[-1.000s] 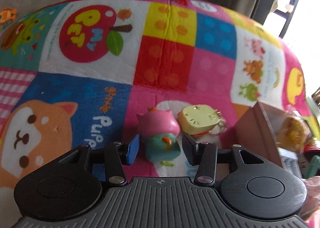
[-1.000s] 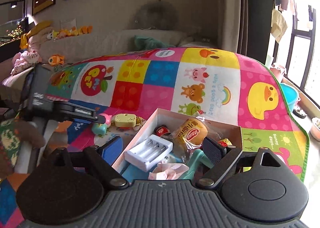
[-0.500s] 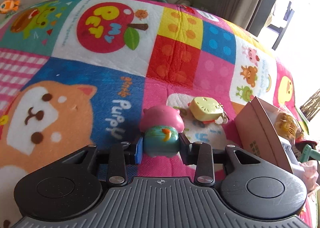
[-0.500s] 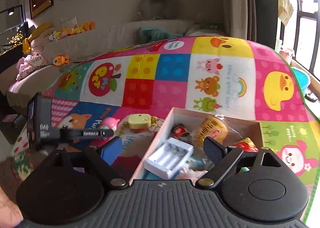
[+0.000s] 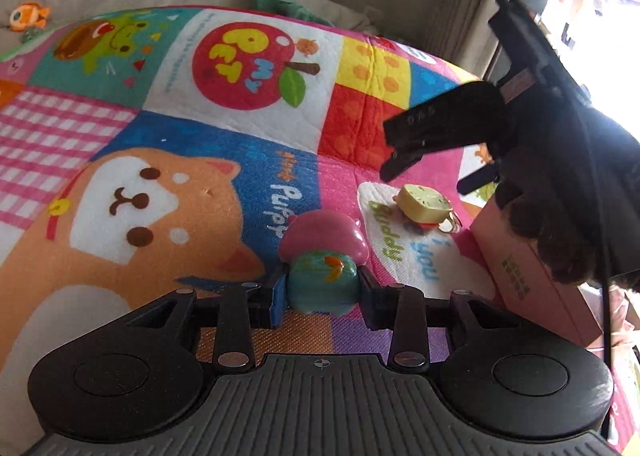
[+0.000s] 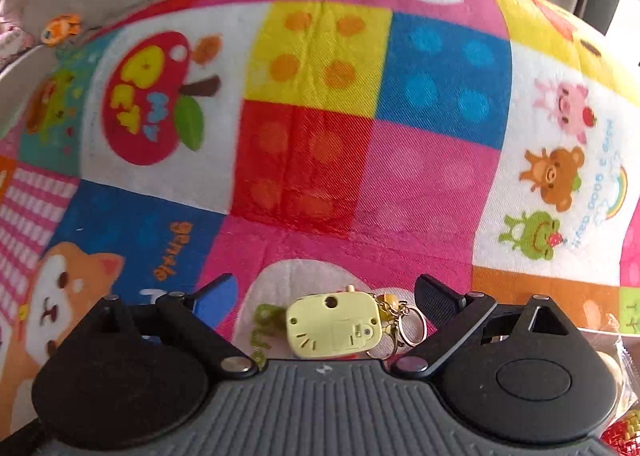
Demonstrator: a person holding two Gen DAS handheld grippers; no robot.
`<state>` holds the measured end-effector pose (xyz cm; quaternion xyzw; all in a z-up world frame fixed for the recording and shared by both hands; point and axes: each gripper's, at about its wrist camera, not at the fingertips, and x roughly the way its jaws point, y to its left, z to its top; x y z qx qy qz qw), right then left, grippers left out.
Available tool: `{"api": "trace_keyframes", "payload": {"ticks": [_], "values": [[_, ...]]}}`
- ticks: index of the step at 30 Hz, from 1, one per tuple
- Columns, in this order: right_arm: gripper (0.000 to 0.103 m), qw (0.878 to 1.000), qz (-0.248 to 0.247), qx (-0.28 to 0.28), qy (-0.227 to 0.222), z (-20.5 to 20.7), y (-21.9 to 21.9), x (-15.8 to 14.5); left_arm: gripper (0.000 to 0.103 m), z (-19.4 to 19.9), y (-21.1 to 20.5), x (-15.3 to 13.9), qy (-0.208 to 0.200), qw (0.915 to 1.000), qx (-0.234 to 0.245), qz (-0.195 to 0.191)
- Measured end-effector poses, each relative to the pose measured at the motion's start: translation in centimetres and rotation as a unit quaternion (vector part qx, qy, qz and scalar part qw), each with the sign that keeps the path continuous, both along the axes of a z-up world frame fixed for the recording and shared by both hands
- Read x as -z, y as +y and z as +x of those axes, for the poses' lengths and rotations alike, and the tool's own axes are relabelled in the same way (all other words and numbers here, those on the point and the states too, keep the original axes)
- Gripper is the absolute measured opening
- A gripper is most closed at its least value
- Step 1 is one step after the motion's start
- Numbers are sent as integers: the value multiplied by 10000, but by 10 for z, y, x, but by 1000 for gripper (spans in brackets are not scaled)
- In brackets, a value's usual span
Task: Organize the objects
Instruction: 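Grasp the pink-teal mushroom toy with the left gripper while the right gripper grasps the yellow cat keychain, then carry the mushroom toy and the yellow keychain over the pink box with both grippers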
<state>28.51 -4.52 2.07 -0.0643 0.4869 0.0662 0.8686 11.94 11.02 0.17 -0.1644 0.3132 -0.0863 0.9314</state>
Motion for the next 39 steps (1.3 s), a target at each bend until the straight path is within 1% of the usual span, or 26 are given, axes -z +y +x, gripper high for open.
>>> {"api": "trace_keyframes", "payload": {"ticks": [2,4,6,8,9,10,11,12,13,14,17,19,21,22,23,24,25,26,28,29,30,33,36,37,38,39], "values": [[83,9995,-50,198,248,6,-3,15,39,0,4,1,4,9999,-25,-134],[73,9992,-367,-13,164,-2,3,19,39,0,7,2,-8,9998,-75,-209],[72,9991,-344,-192,149,-15,4,16,39,0,9,1,-37,9997,-174,-191],[55,9989,-194,-407,119,-35,3,9,39,0,10,1,-43,9996,-227,-187],[55,9983,-153,-565,79,-50,2,3,39,0,10,1,-43,9996,-228,-189],[44,9976,-52,-688,74,-63,-1,-3,39,0,9,1,-45,9996,-226,-168],[28,9962,123,-853,116,-79,-5,-10,39,0,9,1,-50,9996,-223,-139],[25,9944,226,-1017,185,-97,-11,-17,39,0,8,1,-53,9997,-218,-105],[17,9930,311,-1119,203,-113,-19,-23,39,0,7,1,-55,9997,-214,-87],[15,9908,411,-1272,224,-132,-27,-29,39,0,7,1,-56,9997,-215,-76],[15,9855,567,-1587,198,-182,-54,-41,39,-2,5,1,-64,9997,-215,-45],[15,9845,533,-1661,193,-207,-69,-44,39,-4,3,-1,-52,9998,-168,30],[16,9864,280,-1614,-137,-226,-78,-45,39,-15,6,-7,-95,9998,-177,-39],[22,9855,115,-1644,-407,-233,-80,-45,39,-23,10,-10,-148,9996,-215,-111],[35,9833,-14,-1709,-623,-237,-79,-45,39,-31,16,-15,-204,9992,-284,-174],[42,9812,-34,-1768,-778,-236,-77,-44,39,-41,22,-20,-264,9987,-356,-239],[56,9793,25,-1826,-876,-235,-74,-45,39,-51,30,-25,-312,9981,-430,-303],[64,9758,75,-1958,-971,-227,-66,-45,39,-60,36,-29,-340,9976,-492,-348],[70,9643,-162,-2368,-1175,-208,-44,-42,39,-77,49,-35,-367,9971,-566,-361],[70,9609,-335,-2458,-1229,-195,-34,-39,39,-86,54,-38,-368,9971,-565,-344],[70,9613,-442,-2457,-1162,-179,-26,-35,39,-93,59,-40,-352,9974,-534,-335],[70,9758,-345,-2099,-500,-119,-14,-15,39,-108,71,-37,-193,9976,-434,-502],[67,9823,-174,-1866,12,-86,-10,4,39,-116,78,-31,-77,9972,-406,-624],[60,9824,-134,-1857,122,-84,-9,8,39,-118,80,-30,-70,9973,-396,-619],[49,9818,-123,-1883,209,-86,-8,11,39,-120,80,-29,-69,9974,-381,-601],[47,9807,-131,-1933,256,-92,-7,14,39,-121,79,-29,-69,9976,-362,-580]]}}
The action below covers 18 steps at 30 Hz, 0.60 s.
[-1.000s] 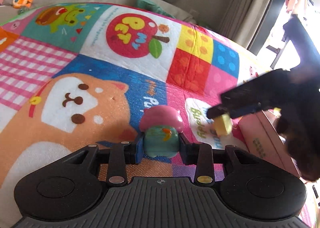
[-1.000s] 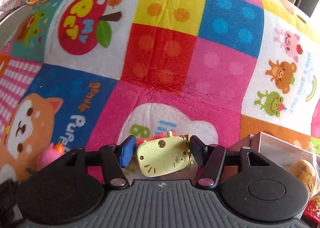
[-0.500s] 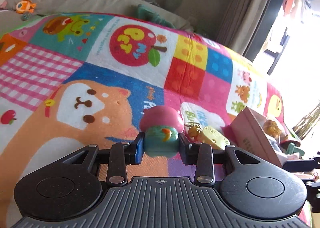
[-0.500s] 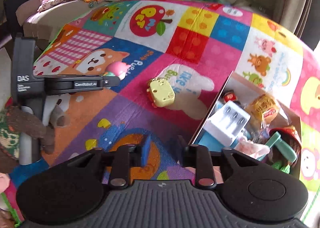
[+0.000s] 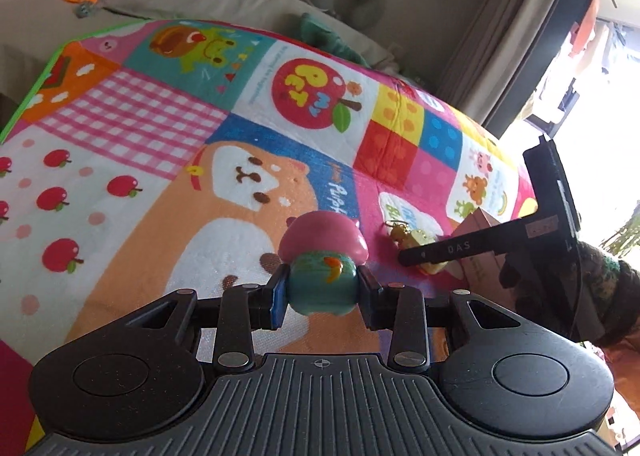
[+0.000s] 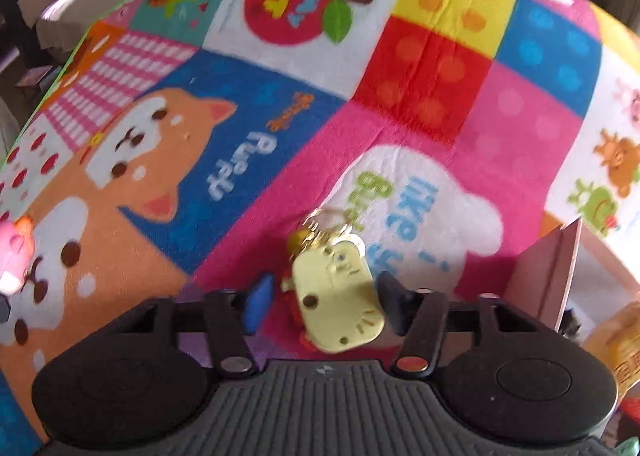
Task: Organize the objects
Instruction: 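Carry the mushroom toy and the yellow keychain over the pink box with both grippers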
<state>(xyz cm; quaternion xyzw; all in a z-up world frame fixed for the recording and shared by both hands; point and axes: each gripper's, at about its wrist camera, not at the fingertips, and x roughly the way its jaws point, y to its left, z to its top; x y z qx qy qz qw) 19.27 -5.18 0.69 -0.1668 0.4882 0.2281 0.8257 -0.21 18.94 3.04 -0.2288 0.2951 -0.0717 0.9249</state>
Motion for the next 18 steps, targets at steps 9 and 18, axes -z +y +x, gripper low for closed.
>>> {"api": "trace_keyframes", "payload": {"ticks": [9,18], "values": [[46,9970,650,-397,-110,-141,-59,-42,39,-13,-59,-10,-125,9928,1151,303],[46,9800,1521,665,-1095,-254,-191,-90,40,11,-167,-64,-827,9715,2151,556]]}}
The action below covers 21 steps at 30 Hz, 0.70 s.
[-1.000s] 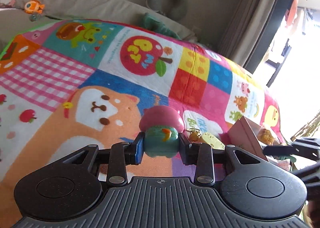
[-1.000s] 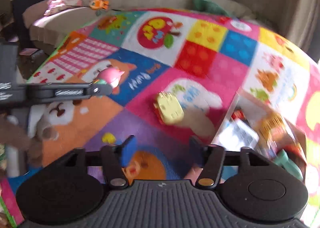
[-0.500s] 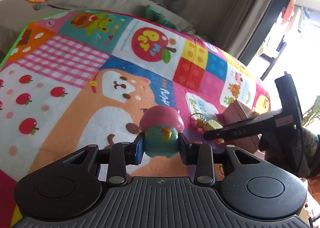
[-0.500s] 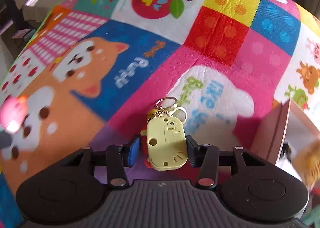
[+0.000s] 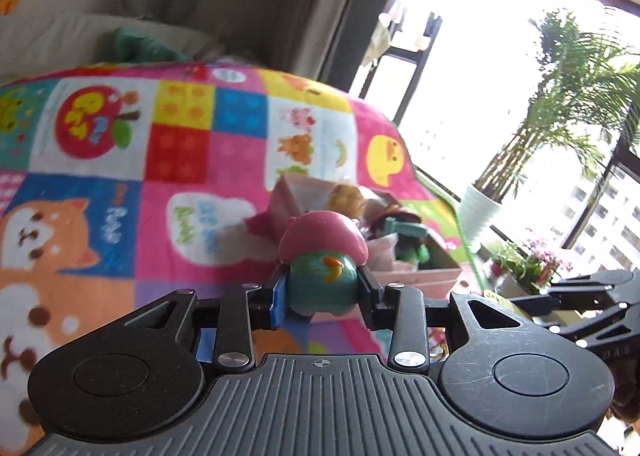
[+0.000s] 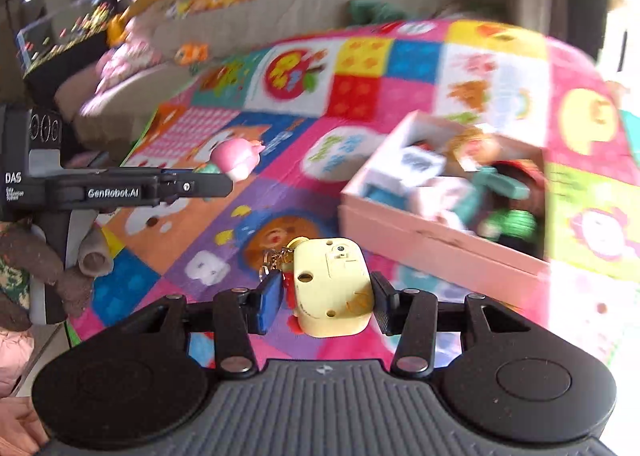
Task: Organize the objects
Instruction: 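Carry the mushroom toy and the yellow keychain over the pink box with both grippers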
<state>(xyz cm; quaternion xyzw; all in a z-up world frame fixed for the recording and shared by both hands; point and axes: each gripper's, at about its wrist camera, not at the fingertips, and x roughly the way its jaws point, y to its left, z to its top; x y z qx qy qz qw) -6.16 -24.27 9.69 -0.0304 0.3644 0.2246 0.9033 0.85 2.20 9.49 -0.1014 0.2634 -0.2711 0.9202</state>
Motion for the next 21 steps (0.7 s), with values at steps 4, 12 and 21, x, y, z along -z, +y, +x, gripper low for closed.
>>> {"api": "trace_keyframes", "payload": {"ticks": [4,12,21], "values": [[46,9974,306,568,-328,-19,-47,-3,41,51,-45,-21,-131,9998,-81,-96],[46,9928,630,906,-464,-15,-85,18,41,188,-108,16,946,9941,-520,-69],[46,9901,679,1131,-483,6,-100,25,41,173,-88,32,727,9960,-463,-225]]}}
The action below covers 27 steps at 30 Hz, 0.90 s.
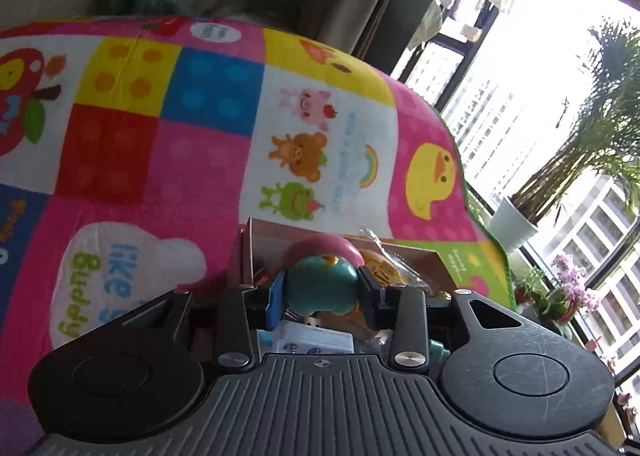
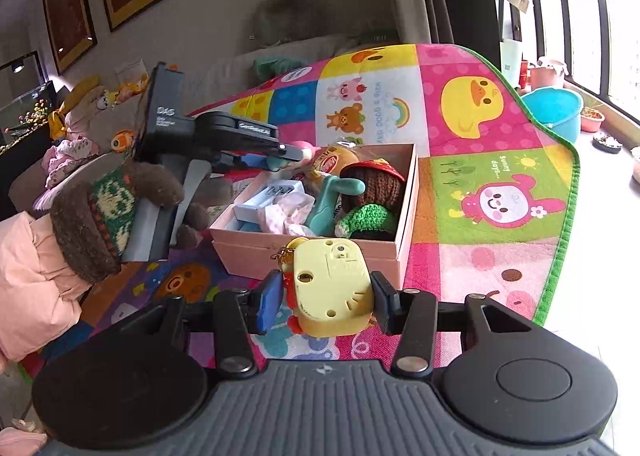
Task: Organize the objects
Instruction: 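Carry the mushroom toy and the yellow keychain over the pink box with both grippers, then release the mushroom toy into the box with the left gripper while the right gripper drops the keychain in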
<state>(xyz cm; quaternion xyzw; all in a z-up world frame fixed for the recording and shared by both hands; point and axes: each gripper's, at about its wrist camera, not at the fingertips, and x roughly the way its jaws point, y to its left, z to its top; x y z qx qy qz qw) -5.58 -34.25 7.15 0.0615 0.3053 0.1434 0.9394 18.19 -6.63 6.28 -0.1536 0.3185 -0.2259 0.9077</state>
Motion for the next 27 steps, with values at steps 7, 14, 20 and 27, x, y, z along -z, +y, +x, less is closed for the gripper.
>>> {"api": "trace_keyframes", "payload": {"ticks": [7,14,20,27], "values": [[46,9991,147,67,-397,36,5,-35,44,-4,-36,4,-396,9901,409,1283],[46,9985,95,137,-527,53,13,-51,43,-23,-35,-2,-1144,9778,791,1565],[46,9992,64,268,-302,71,14,-45,41,-34,-18,1,-1045,9765,950,1629],[46,9987,157,233,-420,95,30,-55,41,-59,-11,-7,-1091,9818,1024,1168]]}}
